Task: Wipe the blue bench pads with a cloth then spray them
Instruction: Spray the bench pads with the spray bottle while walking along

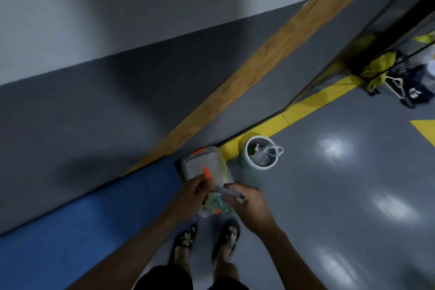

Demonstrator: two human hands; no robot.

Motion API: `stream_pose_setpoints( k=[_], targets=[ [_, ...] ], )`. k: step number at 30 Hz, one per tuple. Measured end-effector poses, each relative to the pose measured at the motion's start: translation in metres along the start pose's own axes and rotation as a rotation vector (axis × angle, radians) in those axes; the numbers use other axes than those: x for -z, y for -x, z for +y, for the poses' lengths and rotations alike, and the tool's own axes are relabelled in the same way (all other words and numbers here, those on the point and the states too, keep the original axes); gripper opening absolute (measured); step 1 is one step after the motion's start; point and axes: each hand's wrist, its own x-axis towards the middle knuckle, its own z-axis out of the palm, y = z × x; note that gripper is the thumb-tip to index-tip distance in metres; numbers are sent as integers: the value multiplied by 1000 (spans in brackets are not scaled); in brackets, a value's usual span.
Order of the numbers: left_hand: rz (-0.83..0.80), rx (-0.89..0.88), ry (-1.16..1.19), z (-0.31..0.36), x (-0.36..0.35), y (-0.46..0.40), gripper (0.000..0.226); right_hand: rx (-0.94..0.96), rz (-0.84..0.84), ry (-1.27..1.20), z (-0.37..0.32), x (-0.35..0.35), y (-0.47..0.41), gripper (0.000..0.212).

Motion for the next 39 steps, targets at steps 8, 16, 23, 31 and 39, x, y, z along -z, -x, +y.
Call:
stream_pose_setpoints(
  k=[8,16,23,31,39],
  targets=[
    [284,314,129,-64,4,-26,31,-91,-116,263,118,-16,-82,12],
    [562,532,325,-141,-50,-47,39,-155,-267,332,247,-80,-150,11],
    [604,643,389,-213,-85,-82,21,-260,-332,383,338,-141,-192,15],
    [569,685,335,-261,-98,-107,24,-354,-337,412,404,-187,-246,25],
    [530,685,328,-274,-107,-118,27,-372,-389,389,436,-206,-261,21]
  ],
)
